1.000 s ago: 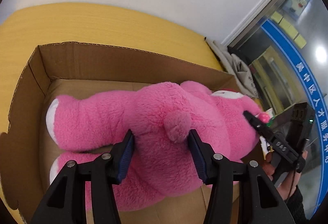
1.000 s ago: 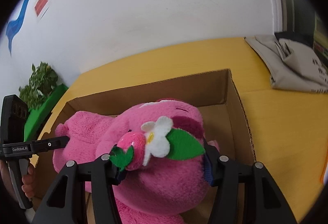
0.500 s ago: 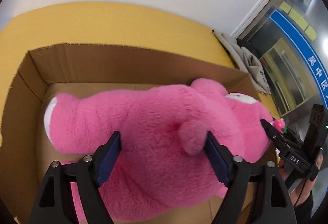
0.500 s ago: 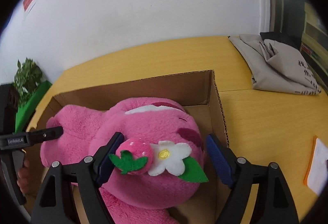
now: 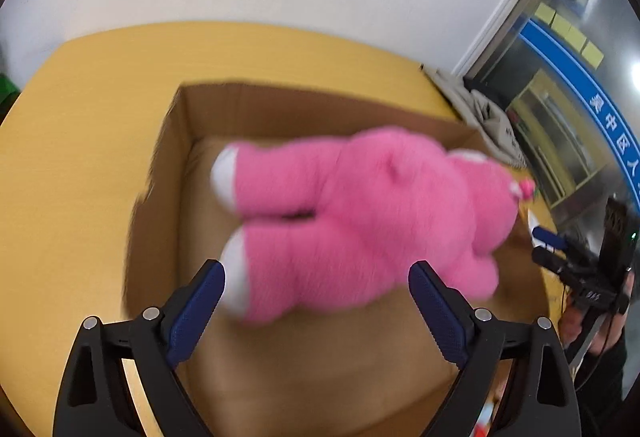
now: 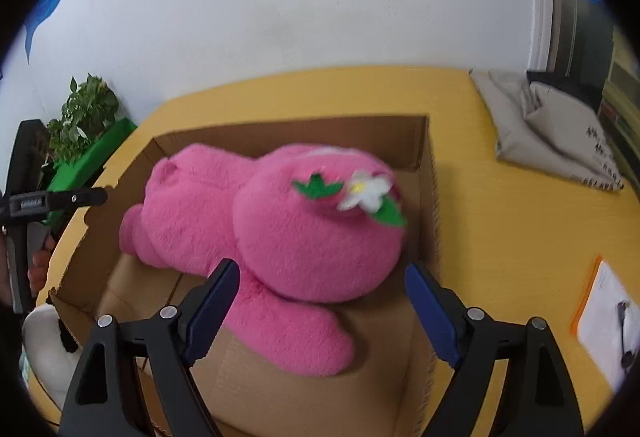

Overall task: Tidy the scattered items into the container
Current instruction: 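Open both grippers to release the pink bear inside the box, then withdraw both grippers from the box toward the remaining plush toys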

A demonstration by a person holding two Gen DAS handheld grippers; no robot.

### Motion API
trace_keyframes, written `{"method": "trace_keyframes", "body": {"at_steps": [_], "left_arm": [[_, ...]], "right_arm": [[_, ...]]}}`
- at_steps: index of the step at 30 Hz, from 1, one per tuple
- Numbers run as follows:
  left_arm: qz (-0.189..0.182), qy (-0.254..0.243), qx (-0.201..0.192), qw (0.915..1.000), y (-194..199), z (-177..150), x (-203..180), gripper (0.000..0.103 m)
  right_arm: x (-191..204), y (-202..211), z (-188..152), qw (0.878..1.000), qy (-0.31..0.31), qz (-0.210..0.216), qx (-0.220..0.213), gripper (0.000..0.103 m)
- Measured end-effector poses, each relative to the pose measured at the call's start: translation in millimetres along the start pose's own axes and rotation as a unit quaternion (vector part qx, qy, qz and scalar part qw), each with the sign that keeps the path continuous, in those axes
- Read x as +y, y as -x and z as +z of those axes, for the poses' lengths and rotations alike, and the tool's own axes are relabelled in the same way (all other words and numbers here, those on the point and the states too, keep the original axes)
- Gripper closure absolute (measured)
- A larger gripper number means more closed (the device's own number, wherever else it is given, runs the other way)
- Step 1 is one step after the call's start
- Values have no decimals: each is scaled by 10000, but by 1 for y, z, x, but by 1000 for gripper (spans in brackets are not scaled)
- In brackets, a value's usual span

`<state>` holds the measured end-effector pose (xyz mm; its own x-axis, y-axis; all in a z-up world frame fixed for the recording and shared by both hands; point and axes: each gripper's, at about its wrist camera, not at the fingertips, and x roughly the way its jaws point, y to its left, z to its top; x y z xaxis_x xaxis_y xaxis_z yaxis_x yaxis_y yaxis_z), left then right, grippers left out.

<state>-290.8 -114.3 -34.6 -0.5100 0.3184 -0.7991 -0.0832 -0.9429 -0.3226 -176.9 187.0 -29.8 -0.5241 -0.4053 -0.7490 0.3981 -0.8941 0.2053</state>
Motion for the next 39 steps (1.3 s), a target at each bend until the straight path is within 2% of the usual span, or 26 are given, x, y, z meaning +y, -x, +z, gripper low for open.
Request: {"method": "trace_keyframes", "body": {"at_steps": [2,5,7,9,11,16,19,22,25,26,27,29,33,39], "left_arm": [[-110,17,181,9998,9,-20,5,7],[52,-81,496,9987,12,-44,9,7],[141,12,781,9968,7,-56,13,8],[121,46,901,9958,6,-64,16,18],[169,-18,984,9950,8,-68,15,19],[348,-228,1040,9937,13,-82,7,19],[416,-159,597,9972,35,-82,-3,19],[375,-246,-133,9989,84,-81,-26,18],[382,-376,-988,9937,149,-97,-55,1],[365,-390,-1294,9902,172,-108,-64,0],[369,-396,-1484,9874,191,-117,-70,0],[468,-424,-1785,9819,223,-146,-82,0],[766,-394,-2133,9732,258,-203,-91,0],[1053,-303,-2000,9736,251,-251,-103,0]], "right_arm": [[12,8,-10,9997,184,177,3,18],[19,29,-30,9992,284,296,27,18],[22,28,-45,9986,241,298,352,18],[30,21,-63,9971,436,32,628,18],[35,17,-78,9951,533,-66,827,18],[29,25,-93,9967,158,102,795,18],[31,40,-92,9982,122,-125,575,18],[38,88,-80,9992,33,-305,-259,18],[47,138,-73,9948,-74,-396,-937,15],[53,153,-73,9932,-92,-372,-1102,12],[59,166,-76,9922,-99,-289,-1210,4],[72,182,-85,9914,-94,-88,-1303,0],[104,202,-116,9906,28,51,-1366,0],[132,218,-155,9884,-73,9,-1518,0]]}}
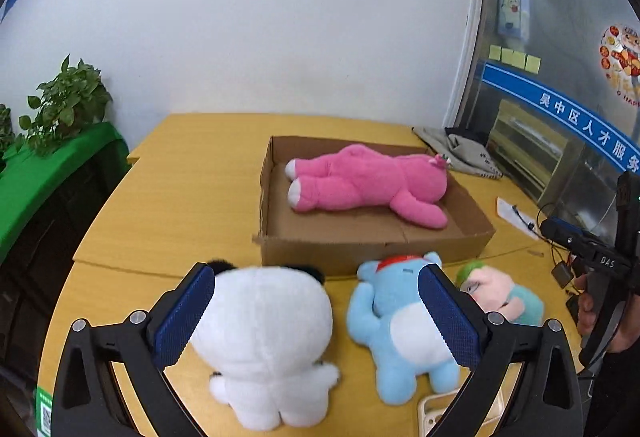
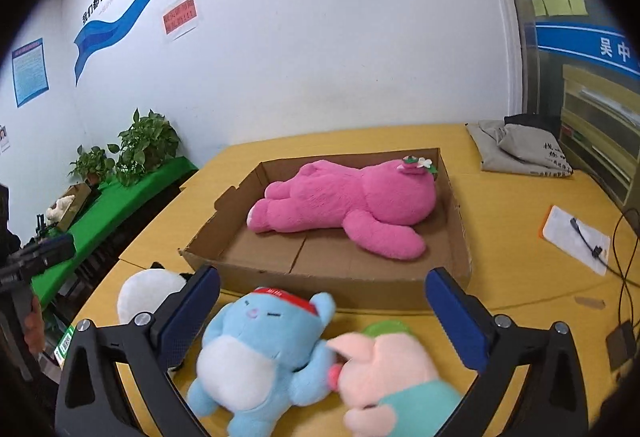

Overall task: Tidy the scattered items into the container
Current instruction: 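Withdraw both grippers from the box toward the remaining plush toys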

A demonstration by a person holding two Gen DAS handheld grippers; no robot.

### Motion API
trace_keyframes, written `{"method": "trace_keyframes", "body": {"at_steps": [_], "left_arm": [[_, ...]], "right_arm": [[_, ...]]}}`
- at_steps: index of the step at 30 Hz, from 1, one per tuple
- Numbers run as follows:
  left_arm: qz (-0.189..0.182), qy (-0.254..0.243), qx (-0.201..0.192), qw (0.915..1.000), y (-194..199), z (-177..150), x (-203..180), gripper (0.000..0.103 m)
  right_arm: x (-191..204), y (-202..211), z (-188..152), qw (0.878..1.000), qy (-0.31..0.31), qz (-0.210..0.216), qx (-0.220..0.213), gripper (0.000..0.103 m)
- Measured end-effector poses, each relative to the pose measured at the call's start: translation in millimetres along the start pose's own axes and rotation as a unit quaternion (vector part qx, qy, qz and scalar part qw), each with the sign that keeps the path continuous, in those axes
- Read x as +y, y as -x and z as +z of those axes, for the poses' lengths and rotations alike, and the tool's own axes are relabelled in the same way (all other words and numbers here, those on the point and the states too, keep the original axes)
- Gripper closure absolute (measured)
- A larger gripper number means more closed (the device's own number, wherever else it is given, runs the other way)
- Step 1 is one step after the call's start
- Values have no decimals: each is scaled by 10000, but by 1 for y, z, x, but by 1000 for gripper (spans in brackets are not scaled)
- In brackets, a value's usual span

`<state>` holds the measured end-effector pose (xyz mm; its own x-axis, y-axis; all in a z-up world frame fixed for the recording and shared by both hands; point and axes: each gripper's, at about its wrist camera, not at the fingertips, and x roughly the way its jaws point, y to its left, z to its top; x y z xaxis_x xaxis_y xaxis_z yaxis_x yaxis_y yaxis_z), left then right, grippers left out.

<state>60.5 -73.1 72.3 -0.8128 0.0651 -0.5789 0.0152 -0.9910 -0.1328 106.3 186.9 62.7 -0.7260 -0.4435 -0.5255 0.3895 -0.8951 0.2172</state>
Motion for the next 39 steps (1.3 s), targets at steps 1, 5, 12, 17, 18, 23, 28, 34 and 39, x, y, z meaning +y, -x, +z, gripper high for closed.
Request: {"method": "trace_keyframes", "body": {"at_steps": [1,5,12,17,18,23,28,34,39], "left_arm": [[-12,-14,23,10000,0,-5,-4,0],[-219,-30,113,9997,-5,-18,-16,0],[-271,-97,285,9992,-19,-28,-30,0],[-177,-62,400,9990,-29,-33,-31,0],[-160,-52,415,9990,-31,-34,-32,0],[-94,-34,530,9985,-39,-39,-32,0],[-68,-21,590,9982,-44,-40,-30,0],[-85,39,589,9982,-44,-40,-23,0],[20,211,570,9982,-40,-45,-3,0]], "right_arm": [[1,1,-4,10000,-40,-16,10,0],[7,4,-20,9998,-56,-153,115,0],[11,2,-36,9993,-16,-309,213,0],[14,-6,-42,9989,87,-370,286,0],[14,-7,-43,9988,96,-364,301,0],[11,-17,-44,9982,27,-502,342,0],[4,-26,-45,9975,-34,-570,405,0],[3,-30,-45,9972,-55,-599,446,0],[10,-33,-46,9975,32,-526,479,0]]}}
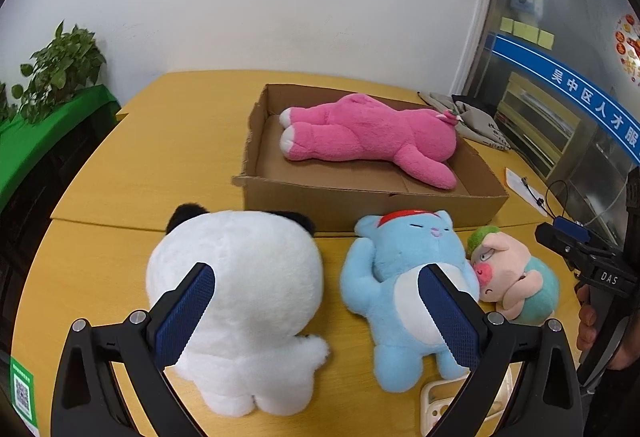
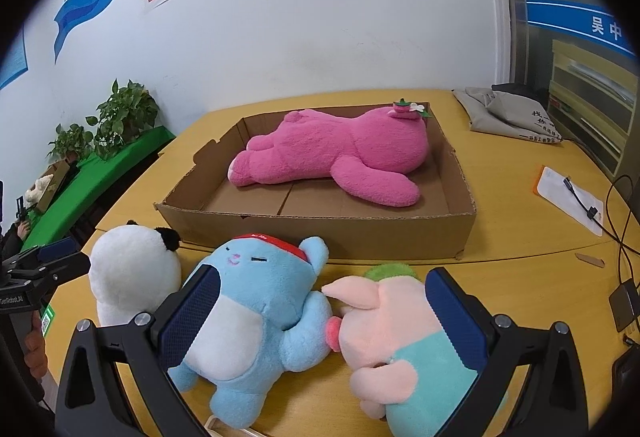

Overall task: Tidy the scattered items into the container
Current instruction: 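Withdraw both grippers from the box toward the remaining plush toys, then close both grippers on the white panda plush's body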

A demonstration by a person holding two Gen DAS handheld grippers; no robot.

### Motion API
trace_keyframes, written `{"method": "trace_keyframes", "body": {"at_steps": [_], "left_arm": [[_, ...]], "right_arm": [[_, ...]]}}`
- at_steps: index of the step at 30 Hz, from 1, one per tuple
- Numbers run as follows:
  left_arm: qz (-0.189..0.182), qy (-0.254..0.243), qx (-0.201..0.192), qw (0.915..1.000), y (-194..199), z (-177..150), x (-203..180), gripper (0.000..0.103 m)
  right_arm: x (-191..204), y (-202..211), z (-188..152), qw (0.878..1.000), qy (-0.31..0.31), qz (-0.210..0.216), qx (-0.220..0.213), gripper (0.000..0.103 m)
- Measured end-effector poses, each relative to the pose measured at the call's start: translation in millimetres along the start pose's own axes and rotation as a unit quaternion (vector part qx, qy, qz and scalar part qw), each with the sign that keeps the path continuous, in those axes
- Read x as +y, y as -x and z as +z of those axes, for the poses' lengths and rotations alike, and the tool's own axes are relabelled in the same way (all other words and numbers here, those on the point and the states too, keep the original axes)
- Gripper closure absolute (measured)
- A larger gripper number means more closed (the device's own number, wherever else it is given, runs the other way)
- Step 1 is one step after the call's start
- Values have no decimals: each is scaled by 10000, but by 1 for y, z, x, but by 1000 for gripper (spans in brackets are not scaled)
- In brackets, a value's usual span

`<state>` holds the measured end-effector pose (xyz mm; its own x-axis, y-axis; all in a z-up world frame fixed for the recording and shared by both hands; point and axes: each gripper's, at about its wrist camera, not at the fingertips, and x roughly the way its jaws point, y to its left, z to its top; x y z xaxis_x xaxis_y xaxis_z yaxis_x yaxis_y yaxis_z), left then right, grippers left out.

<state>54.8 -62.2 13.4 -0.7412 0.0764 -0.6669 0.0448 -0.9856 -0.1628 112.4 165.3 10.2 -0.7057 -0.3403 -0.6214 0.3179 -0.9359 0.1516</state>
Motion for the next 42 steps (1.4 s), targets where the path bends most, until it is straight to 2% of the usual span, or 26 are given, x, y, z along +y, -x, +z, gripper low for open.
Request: {"method": "trace_keyframes", "body": {"at_steps": [4,6,9,12,15,18,20,22,23,25,27,29,31,33,36,39,42], "left_arm": [[64,247,0,9997,6,-11,32,0],[110,524,56,9985,9,-20,58,0],[77,779,125,9969,7,-29,90,0],[-64,861,274,9959,-5,-31,117,0],[-586,941,439,9929,-25,-27,138,0],[-1213,1122,697,9838,-54,-23,155,0],[-1562,1193,854,9768,-72,-24,162,3],[-2014,1361,1021,9646,-83,-26,167,12],[-2073,1343,1036,9635,-84,-26,165,16],[-1899,1133,1005,9701,-82,-24,158,20],[-1808,1037,956,9734,-76,-22,155,26],[-1728,981,873,9762,-67,-20,151,29],[-1703,853,764,9787,-57,-14,146,30],[-1684,731,609,9811,-45,-2,138,31],[-1853,497,241,9811,-23,31,121,31],[-2053,113,-137,9785,-14,87,95,31],[-1991,-412,-306,9786,-36,147,62,31]], "right_arm": [[15,-7,-2,9997,143,144,136,0],[31,-13,-3,9988,312,290,237,0],[67,-22,-5,9953,661,606,363,0],[110,-35,-7,9879,964,1107,495,0],[160,-52,-14,9756,1383,1577,654,0],[195,-72,-20,9645,1573,1930,877,0],[214,-92,-23,9603,1728,1951,993,0],[228,-114,-28,9588,1939,1778,1074,1],[232,-126,-30,9585,1991,1684,1151,1],[239,-143,-38,9558,2057,1699,1234,0],[244,-145,-42,9552,2171,1675,1113,1],[243,-142,-42,9563,2074,1753,1084,10],[238,-137,-41,9577,1899,1901,1027,23],[233,-129,-38,9597,1725,2031,887,29],[226,-102,-20,9664,1548,2019,371,30],[208,-70,23,9694,1390,2008,-225,30],[180,-61,75,9732,1305,1790,-623,30]]}}
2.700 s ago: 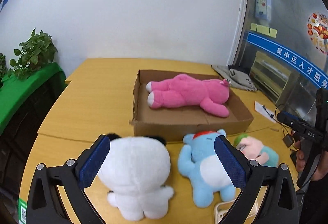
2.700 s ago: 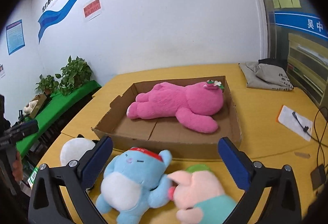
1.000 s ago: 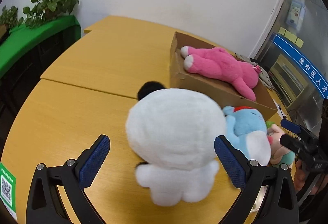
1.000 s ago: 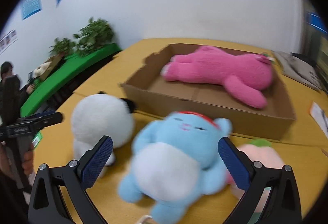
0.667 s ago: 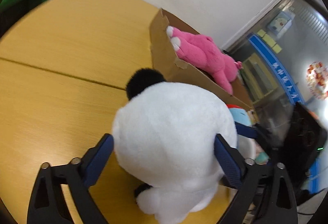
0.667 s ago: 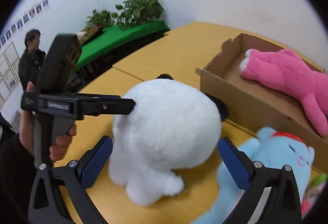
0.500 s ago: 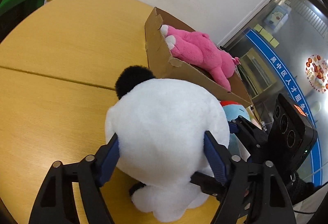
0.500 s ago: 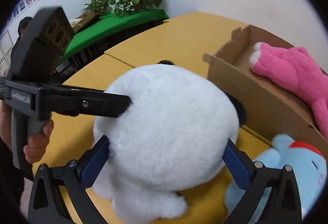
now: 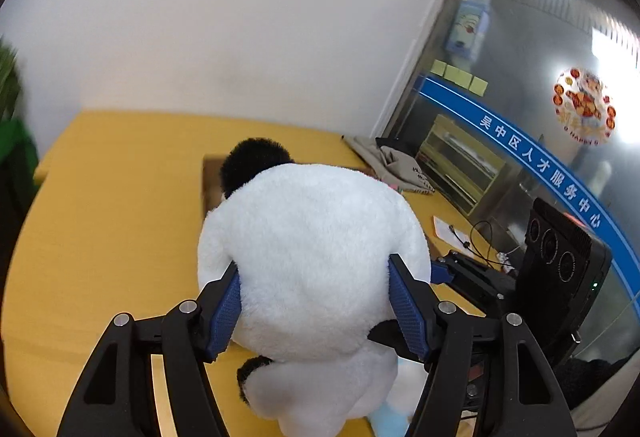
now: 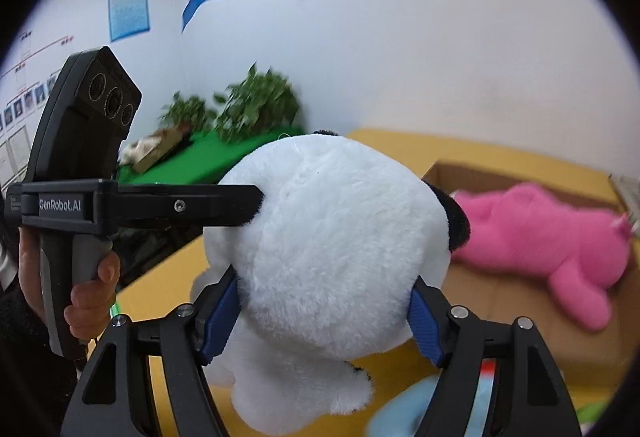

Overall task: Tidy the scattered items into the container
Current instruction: 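Close both grippers on the white panda plush's body, then lift the panda with both grippers and lower it into the box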

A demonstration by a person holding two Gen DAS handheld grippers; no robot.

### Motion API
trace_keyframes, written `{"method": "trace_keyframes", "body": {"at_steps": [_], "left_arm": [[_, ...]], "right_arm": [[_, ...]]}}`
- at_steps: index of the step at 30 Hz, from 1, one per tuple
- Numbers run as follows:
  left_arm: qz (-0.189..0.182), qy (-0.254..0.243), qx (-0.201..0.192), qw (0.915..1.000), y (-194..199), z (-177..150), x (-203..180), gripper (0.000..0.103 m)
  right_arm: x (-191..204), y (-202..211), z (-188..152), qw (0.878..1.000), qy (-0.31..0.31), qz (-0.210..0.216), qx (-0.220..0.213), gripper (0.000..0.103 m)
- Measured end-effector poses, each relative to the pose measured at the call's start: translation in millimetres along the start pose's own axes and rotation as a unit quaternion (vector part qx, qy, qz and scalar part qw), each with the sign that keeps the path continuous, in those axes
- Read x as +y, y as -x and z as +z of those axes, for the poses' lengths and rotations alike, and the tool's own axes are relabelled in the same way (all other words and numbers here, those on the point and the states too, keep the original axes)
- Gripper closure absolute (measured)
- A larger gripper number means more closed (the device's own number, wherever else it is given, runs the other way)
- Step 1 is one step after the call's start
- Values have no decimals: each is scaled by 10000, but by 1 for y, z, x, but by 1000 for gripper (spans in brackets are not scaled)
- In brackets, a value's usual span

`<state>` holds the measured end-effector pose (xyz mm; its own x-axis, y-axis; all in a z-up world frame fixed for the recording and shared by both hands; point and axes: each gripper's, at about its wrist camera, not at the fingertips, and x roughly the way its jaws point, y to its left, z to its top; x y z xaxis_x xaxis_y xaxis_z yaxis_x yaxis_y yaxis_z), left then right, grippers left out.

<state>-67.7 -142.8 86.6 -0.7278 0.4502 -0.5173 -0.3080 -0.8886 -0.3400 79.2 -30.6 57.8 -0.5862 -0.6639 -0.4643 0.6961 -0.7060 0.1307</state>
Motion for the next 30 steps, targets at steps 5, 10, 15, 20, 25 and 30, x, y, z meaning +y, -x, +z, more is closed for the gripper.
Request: {"method": "trace_keyframes", "body": {"at_steps": [5,10,15,20,25,30], "left_arm": [[164,-288,275,9991,-91,56,10,31],[356,283,950,9944,-172,33,62,30],[592,523,1224,9893,-186,-2,92,14],[557,1069,1093,9867,-164,-15,98,7],[926,881,302,9913,-91,-19,68,4],[995,573,-152,9933,-37,-49,11,0]], "right_arm": [[-80,-26,39,9988,-243,-419,-82,29],[-127,-96,12,9926,-820,-569,693,29],[-130,-150,-18,9770,-1355,-353,1611,24],[-115,-149,-22,9735,-1173,-446,1913,7],[-117,-94,-25,9825,-962,-650,1453,7],[-132,-2,-33,9862,-1286,-783,690,0]]}}
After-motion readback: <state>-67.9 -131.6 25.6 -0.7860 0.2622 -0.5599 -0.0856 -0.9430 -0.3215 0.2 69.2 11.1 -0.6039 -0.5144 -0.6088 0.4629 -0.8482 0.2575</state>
